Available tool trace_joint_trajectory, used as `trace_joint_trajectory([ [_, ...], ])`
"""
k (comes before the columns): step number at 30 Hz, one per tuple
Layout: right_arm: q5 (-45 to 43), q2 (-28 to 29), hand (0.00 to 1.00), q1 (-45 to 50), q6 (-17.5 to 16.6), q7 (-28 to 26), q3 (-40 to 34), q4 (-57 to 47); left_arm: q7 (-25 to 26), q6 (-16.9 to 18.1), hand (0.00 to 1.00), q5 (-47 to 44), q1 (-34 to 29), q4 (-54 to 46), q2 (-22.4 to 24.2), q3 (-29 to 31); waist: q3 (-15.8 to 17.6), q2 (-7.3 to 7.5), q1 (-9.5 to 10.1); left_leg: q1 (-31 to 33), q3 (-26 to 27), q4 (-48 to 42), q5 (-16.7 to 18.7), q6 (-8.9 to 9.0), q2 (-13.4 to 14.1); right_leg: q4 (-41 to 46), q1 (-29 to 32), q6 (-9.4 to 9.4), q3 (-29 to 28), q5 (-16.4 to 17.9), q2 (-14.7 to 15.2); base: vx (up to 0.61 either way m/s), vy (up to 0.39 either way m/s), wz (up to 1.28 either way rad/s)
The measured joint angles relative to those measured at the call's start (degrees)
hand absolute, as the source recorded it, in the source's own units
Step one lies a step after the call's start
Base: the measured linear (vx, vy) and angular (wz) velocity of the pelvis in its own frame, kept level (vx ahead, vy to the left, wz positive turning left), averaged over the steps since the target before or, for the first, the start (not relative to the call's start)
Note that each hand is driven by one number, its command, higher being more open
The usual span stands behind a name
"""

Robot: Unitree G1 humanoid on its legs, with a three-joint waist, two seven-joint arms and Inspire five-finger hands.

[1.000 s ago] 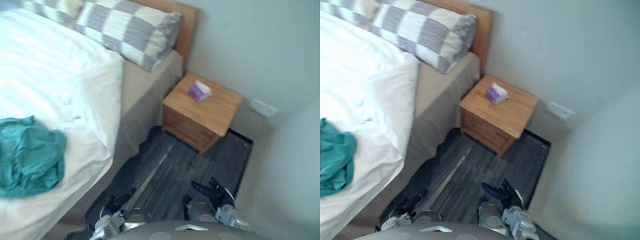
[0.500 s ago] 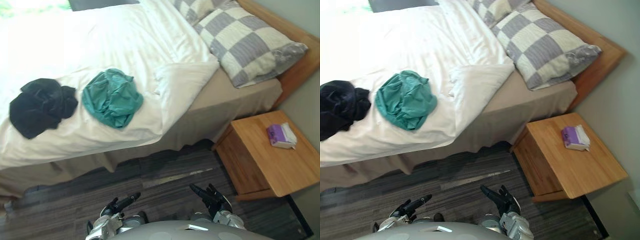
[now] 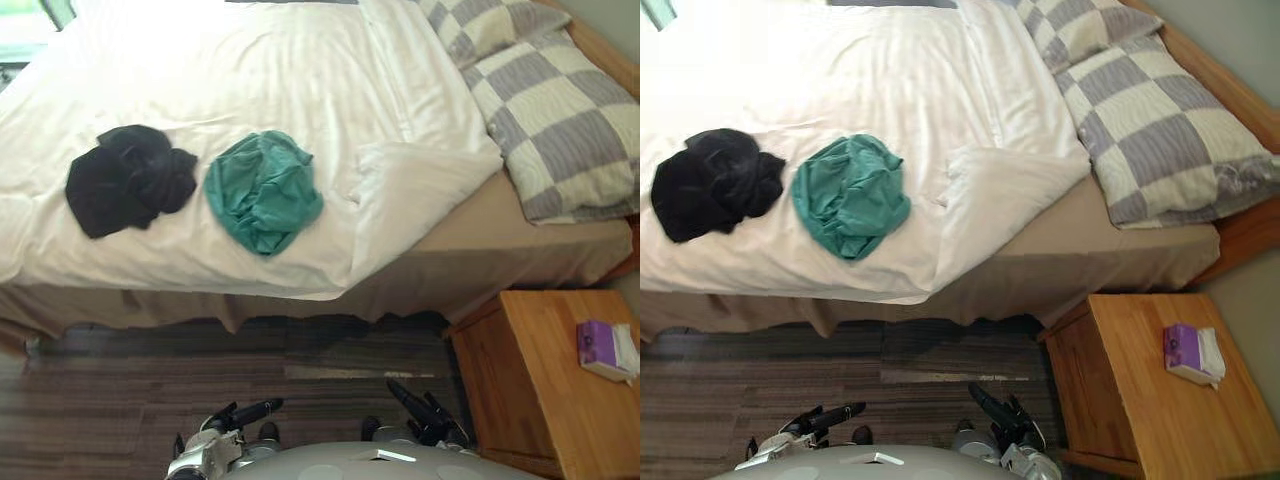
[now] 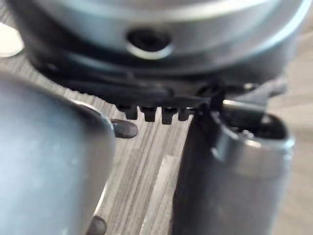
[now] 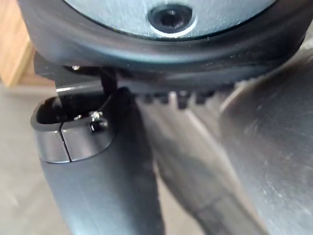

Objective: Tidy up the quilt and then pick up the clothes from the bed and put them into the laundry hamper

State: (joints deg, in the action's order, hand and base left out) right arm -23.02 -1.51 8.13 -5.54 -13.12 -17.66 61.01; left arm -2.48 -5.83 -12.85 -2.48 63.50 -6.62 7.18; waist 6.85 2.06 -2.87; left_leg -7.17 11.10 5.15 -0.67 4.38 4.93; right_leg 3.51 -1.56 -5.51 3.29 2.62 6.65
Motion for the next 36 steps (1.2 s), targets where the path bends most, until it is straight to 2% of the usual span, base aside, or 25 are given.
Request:
trace_joint_trajectory([
  [3,-0.49,-0.55,1.0,0.53,0.31,0.71,0.2,1.89,0.5,0.95,1.0,0.66,0.01,0.59,-0.09,-0.81,-0.41,-0.02,-0.53,-1.59,2.0,0.01,0.82,1.35,1.74,-1.72,-1.73,0.77,-0.66,-0.52,-1.89,0.01,-0.09,-0.22],
  [7,-2.44,-0.31,1.0,2.12,-0.27,2.57,-1.33,2.32,0.51,0.99,1.0,2.05,0.36,0.7,-0.39,-1.91,-0.64,0.34,-0.53,-1.53,3.73,-0.02,0.86,1.4,1.94,-4.11,-1.86,0.94,-2.19,-2.23,-2.38,-0.03,-0.028,-0.22],
  [11,-5.49,-0.25,1.0,3.74,-1.2,4.98,-6.92,2.19,0.27,0.77,1.0,2.03,0.79,0.71,-0.46,-1.89,-0.68,0.4,-1.0,-1.6,5.48,-0.05,0.98,1.31,1.57,-5.27,-1.55,0.63,-3.78,-3.34,-2.27,-0.03,0.015,-0.22],
  [12,-7.03,-0.4,1.0,4.86,-2.71,6.53,-10.84,1.16,-0.32,0.44,1.0,1.96,0.58,0.71,-0.75,-1.85,-0.76,0.51,-1.81,-1.6,5.81,-0.05,1.08,1.18,1.53,-5.54,-1.53,0.56,-4.08,-3.48,-2.06,-0.02,0.015,-0.1],
  [16,-9.13,-1.42,1.0,6.99,-6.11,10.41,-19.49,-5.79,-1.07,-0.48,1.0,1.76,0.02,0.0,-0.91,-1.68,-0.99,0.39,-2.18,-1.8,6.66,-0.02,1.69,1.21,1.34,-5.55,-1.33,0.53,-4.89,-3.46,-1.86,-0.01,0.017,-0.11],
  [21,-8.69,-8.04,1.0,7.77,-9.35,15.5,-29.22,-21.6,-1.69,-0.5,1.0,1.69,-2.07,-1.47,-0.85,-0.55,-1.75,0.1,-2.77,-1.16,6.61,-0.02,2.02,1.13,1.01,-5.43,-0.65,0.48,-4.91,-3.25,-1.32,0.02,0.008,0.01],
  [26,2.09,-16.45,1.0,4.94,-12.41,18.81,-34.78,-32.72,-1.64,-0.53,1.0,1.17,-3.64,-2.96,-0.94,-0.6,-2.33,-0.3,-3.69,-0.62,5.52,-0.16,2.09,1.19,0.76,-5.02,-0.63,0.0,-3.83,-2.86,-0.92,0.04,0.002,0.13],
  [29,4.73,-21.13,1.0,1.11,-12.52,18.55,-34.23,-38.08,-1.61,-0.77,1.0,0.91,-4.5,-3.37,-1.4,-0.75,-2.44,0.08,-3.84,-0.67,5.49,-0.19,2.09,1.19,0.73,-4.46,-0.44,-0.09,-3.9,-2.78,-0.88,-0.01,0.0,-0.02],
  [31,5.3,-24.72,1.0,-1.87,-11.56,18.36,-30.37,-40.64,-1.57,-0.89,1.0,-0.33,-4.99,-3.41,-1.93,-0.8,-2.56,0.25,-3.8,-1.27,6.28,-0.2,2.1,1.21,0.73,-4.01,-0.35,-0.09,-4.91,-2.77,-1.0,-0.05,0.003,-0.22],
  [36,12.67,-35.05,1.0,-11.63,-3.82,14.67,-12.36,-43.67,-1.52,-0.98,1.0,-0.68,-6.05,-3.47,-2.69,-0.75,-3.18,0.97,-3.56,-2.27,8.0,-0.19,2.07,1.16,0.58,-2.49,0.59,-0.07,-7.02,-2.75,-1.21,-0.07,0.0,-0.21],
])
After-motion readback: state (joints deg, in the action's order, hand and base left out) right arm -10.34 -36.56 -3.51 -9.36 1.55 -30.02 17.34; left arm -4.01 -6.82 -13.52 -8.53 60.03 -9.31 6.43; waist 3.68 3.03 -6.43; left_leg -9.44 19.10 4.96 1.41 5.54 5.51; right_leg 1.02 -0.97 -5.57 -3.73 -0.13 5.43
